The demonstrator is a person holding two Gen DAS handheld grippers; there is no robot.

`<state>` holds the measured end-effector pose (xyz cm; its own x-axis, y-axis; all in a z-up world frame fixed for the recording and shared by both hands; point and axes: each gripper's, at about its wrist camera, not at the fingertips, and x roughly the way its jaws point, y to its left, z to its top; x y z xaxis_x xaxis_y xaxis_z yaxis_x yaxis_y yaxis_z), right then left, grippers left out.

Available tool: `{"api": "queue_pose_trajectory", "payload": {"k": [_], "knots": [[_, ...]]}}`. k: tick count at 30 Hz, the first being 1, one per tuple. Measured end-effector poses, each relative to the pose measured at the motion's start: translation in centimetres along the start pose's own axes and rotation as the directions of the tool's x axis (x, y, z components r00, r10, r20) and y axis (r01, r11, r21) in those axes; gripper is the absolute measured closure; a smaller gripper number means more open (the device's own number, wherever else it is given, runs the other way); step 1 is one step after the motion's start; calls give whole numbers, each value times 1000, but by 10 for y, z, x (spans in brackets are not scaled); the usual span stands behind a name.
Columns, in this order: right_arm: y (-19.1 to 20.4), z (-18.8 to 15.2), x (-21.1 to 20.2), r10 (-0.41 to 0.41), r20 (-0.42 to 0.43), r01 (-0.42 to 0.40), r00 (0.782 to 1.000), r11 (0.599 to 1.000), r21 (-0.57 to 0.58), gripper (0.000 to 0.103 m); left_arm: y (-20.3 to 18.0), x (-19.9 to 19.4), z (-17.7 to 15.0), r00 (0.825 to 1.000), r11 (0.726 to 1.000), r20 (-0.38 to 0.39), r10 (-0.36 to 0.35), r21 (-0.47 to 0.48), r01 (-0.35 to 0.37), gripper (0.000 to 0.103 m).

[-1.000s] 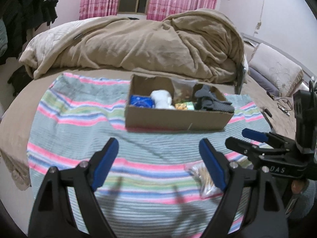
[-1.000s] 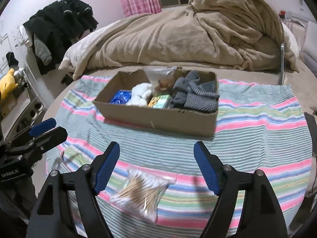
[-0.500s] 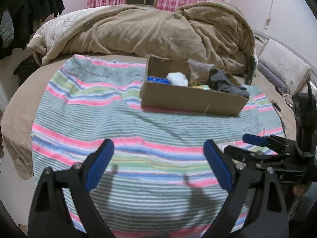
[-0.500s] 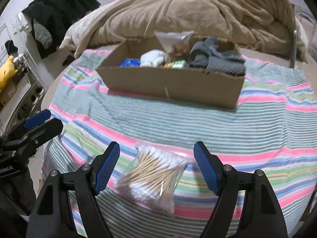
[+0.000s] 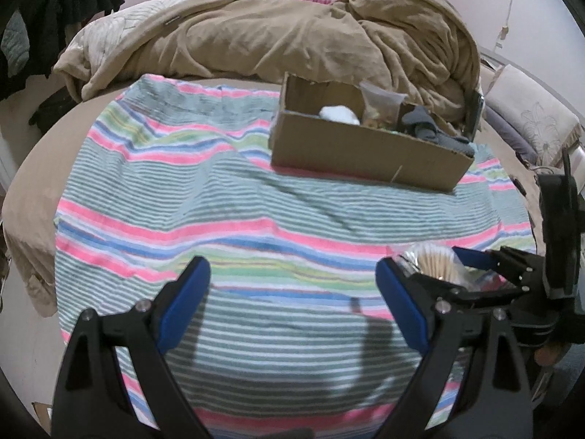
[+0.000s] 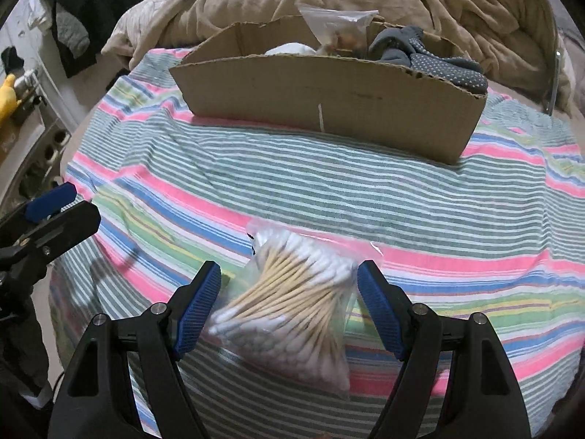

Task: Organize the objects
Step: 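Grasp the bag of cotton swabs with the right gripper, then carry the cotton swab bag into the box and open the right gripper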

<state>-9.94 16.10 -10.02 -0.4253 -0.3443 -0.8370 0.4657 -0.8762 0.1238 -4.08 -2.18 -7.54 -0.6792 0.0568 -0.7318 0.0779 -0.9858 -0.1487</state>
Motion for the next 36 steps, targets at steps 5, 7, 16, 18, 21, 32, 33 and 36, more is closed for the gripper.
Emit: {"api": "queue_pose_trajectory", "payload": {"k": [5,7,16,18,21,32,33,36], "knots": [[-3,-7,7,-16,-30,16,999,1000,3,23,-1,4,-2,1000,1000,-8,6,3,-6,10],[-3,-8,9,-13,-29,13,999,1000,4,23,0,6,-4,1000,1000,-15,7,1,-7,10],[-4,-5,-1,52,3,-52,999,999,15,47,-2,6,-6,1000,1000,-20,-2,-1,2,10],[-2,-2,-6,58,18,-59,998,998,10,48,-2,5,-4,1000,1000,-14,-7,-2,7,10],[-1,3,-14,69,41,-69,997,998,5,48,-4,3,-1,1000,1000,-8,-10,7,10,10],[10,35,-39,94,124,-90,988,995,-39,48,-4,4,24,1000,999,27,-4,42,3,10],[11,39,-41,95,132,-90,987,995,-42,48,-3,5,26,1000,999,30,-3,41,2,10],[13,50,-46,99,154,-92,983,994,-51,48,1,6,36,999,999,44,1,36,-3,10]]}}
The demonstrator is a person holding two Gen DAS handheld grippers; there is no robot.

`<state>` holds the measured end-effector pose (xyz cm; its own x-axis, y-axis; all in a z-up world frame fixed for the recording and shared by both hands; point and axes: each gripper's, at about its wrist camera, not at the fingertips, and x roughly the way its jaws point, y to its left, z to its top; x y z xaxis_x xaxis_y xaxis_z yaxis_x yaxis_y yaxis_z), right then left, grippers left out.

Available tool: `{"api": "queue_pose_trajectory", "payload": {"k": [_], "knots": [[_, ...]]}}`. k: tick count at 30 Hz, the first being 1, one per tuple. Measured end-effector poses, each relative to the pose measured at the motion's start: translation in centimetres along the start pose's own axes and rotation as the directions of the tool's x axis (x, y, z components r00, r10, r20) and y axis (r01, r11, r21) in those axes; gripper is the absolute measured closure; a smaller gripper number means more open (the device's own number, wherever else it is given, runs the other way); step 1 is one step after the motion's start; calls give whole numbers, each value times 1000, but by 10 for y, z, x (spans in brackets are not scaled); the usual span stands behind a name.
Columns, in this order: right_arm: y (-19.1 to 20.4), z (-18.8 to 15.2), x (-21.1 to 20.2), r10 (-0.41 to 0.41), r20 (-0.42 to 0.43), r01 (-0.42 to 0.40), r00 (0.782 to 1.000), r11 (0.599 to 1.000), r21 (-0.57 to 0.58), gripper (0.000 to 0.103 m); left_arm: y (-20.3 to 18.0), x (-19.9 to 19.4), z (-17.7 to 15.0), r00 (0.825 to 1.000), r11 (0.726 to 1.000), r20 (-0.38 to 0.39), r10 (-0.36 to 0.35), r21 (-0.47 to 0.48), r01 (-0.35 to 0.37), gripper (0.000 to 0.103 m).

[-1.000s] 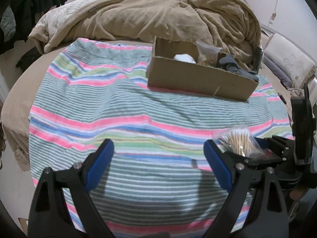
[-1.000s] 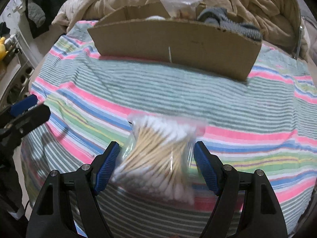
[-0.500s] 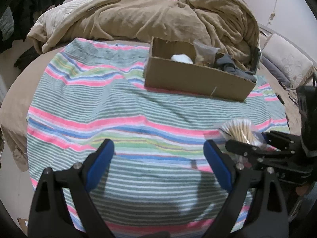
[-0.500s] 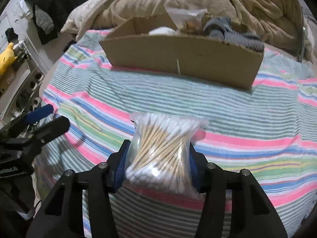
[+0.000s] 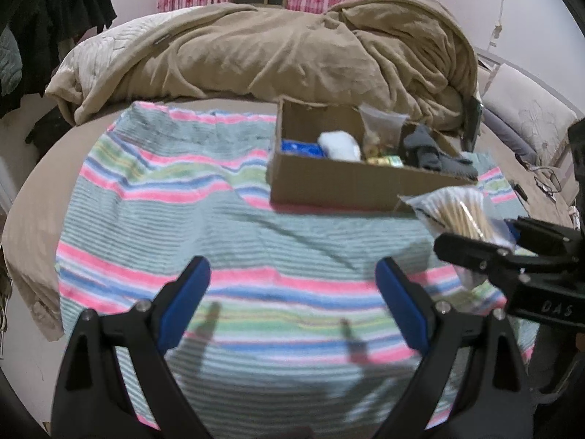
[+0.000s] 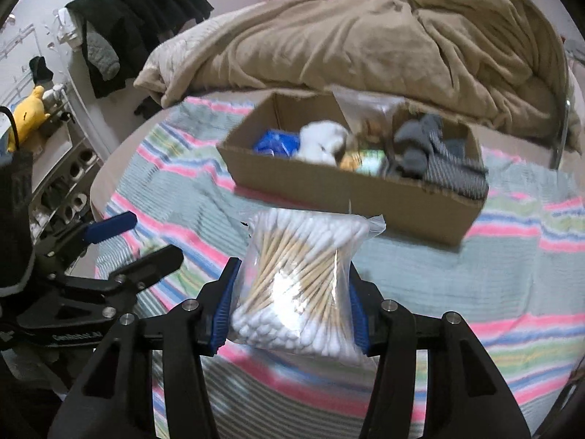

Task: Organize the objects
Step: 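Carry the cotton swab bag into the box and open the right gripper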

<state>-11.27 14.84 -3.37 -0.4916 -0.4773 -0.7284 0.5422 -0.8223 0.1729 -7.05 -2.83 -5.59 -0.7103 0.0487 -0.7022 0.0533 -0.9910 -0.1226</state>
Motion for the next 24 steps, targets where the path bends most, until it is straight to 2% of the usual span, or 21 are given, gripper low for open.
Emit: {"api": "queue_pose_trajectory", "payload": {"k": [10,24], "knots": [[-4,41,4,-4,53,5,999,1000,-14,48,13,14,25,1000,1000,25,1,-19,-1,10],[-17,84,42,18,58,-17,998,1000,-9,48,35,52,59,999,999,32,25,-37,-24,10]]}}
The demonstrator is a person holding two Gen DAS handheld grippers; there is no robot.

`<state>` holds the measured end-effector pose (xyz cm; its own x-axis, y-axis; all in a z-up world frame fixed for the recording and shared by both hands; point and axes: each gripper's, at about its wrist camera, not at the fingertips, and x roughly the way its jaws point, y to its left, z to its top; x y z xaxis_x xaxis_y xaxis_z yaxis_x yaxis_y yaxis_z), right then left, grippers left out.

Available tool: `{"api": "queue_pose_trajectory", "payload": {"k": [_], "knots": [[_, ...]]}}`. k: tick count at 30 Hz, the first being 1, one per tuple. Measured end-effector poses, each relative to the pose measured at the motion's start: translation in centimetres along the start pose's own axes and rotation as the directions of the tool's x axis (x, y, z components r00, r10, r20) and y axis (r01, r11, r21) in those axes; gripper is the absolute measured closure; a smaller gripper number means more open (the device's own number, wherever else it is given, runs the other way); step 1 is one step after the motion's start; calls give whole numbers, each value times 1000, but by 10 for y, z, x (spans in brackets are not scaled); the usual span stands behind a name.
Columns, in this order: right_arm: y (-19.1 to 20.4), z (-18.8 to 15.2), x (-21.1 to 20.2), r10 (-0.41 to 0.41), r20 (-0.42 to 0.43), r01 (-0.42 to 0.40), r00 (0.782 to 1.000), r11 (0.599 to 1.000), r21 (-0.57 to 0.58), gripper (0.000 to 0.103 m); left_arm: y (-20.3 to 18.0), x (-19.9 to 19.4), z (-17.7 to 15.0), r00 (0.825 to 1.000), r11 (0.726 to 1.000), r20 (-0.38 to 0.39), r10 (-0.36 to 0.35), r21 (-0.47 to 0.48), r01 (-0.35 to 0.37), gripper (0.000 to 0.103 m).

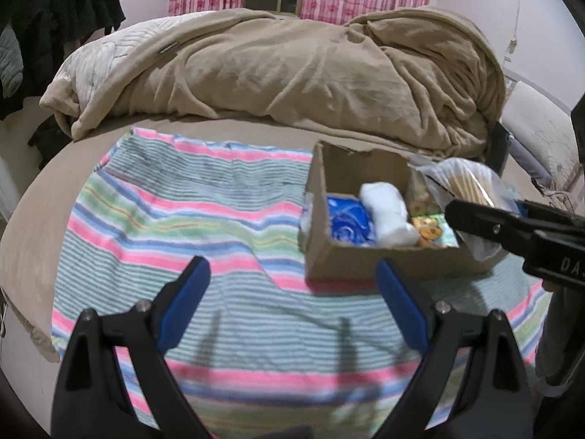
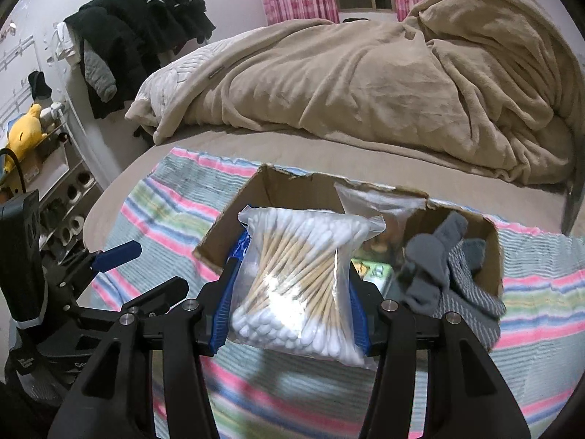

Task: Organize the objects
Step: 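Carry the cotton swab bag into the box and open the right gripper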

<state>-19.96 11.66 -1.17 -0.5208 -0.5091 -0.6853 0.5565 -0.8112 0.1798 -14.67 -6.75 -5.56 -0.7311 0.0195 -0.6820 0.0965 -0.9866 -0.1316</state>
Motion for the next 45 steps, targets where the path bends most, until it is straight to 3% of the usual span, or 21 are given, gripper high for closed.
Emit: {"api": "queue_pose_trajectory", "payload": {"k": [13,23,26,30,45], "knots": [[6,19,65,6,-75,-7,997,1000,-24,48,16,21,10,1000,999,7,-19,-43,19,6],[13,16,86,19,-92,-23,996,999,-45,47,15,21,7,1000,999,5,-10,-45,10,6],[9,16,85,39,-88,-41,995,999,-22,46,13,19,5,1000,999,2,7,-32,-7,6],[9,16,75,31,-75,-32,997,999,-19,34,11,14,1,1000,1000,-1,11,-30,-11,6],[8,-9,4,-18,-43,18,999,1000,-10,34,-15,-35,-11,1000,1000,28,2,0,-2,6]]}}
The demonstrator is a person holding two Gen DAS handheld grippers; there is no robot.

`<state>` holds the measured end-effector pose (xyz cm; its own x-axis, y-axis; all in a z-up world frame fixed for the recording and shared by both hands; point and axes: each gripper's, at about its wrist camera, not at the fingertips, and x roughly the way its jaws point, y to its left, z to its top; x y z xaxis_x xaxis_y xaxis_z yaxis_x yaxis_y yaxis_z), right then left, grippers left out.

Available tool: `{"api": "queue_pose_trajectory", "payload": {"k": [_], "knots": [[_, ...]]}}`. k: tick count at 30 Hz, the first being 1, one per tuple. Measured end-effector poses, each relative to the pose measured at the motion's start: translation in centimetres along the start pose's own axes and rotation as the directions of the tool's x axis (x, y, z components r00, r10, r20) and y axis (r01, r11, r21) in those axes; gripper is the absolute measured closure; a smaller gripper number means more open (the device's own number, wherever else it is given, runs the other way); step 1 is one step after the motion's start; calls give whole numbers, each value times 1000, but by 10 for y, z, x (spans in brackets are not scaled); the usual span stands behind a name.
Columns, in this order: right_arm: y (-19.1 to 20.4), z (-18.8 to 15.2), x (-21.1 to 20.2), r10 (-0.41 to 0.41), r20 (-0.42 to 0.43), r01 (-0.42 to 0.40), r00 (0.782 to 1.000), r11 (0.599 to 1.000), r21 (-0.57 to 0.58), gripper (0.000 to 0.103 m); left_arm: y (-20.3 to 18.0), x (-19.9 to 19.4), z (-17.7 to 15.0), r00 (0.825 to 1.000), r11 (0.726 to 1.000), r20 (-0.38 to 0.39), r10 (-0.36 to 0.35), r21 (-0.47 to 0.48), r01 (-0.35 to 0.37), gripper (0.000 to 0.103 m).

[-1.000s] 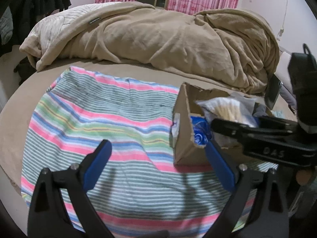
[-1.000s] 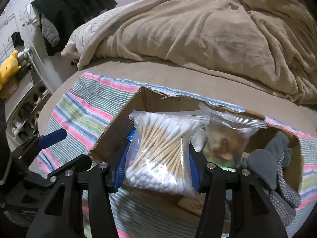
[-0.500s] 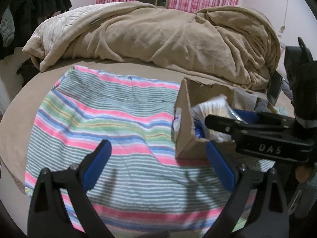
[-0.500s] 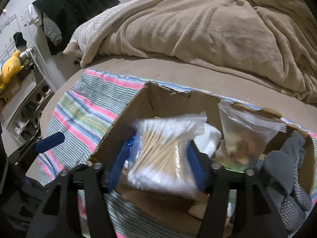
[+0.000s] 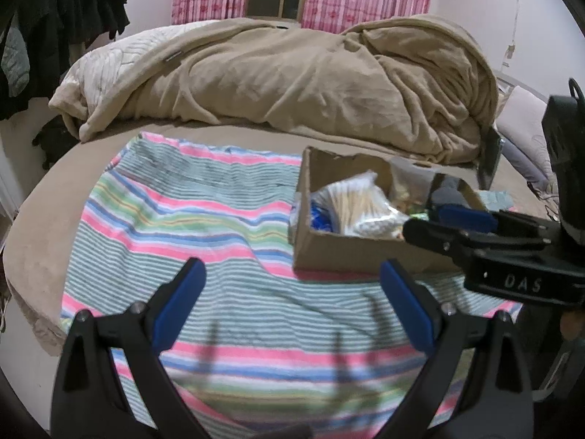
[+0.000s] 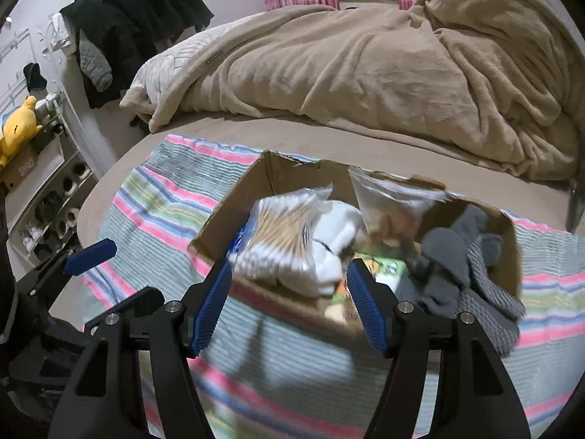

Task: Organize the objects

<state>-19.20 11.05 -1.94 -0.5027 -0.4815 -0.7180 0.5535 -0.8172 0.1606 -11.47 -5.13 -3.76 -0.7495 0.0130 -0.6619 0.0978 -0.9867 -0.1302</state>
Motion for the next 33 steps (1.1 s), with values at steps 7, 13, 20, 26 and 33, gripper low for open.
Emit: {"api": "queue_pose_trajectory", "payload": {"k": [7,13,20,26,33], "knots": [[1,-20,-23,-5,3,5,1000,1000,10,34,-12,-21,-7,1000,1000,11,-4,14,4,6],[2,-35,-44,-7,18,6,1000,1000,24,34,-20,-35,-16,1000,1000,9,-15,23,15,6],[1,-53,-66,-12,30,10,999,999,41,34,-38,-50,-33,1000,998,-1,-28,48,28,6],[1,-70,-86,-33,42,31,999,998,49,34,-52,-64,-45,999,997,-3,-35,67,35,6],[3,-89,-113,-66,65,62,996,996,57,34,-69,-87,-58,999,996,1,-38,79,38,6]]}}
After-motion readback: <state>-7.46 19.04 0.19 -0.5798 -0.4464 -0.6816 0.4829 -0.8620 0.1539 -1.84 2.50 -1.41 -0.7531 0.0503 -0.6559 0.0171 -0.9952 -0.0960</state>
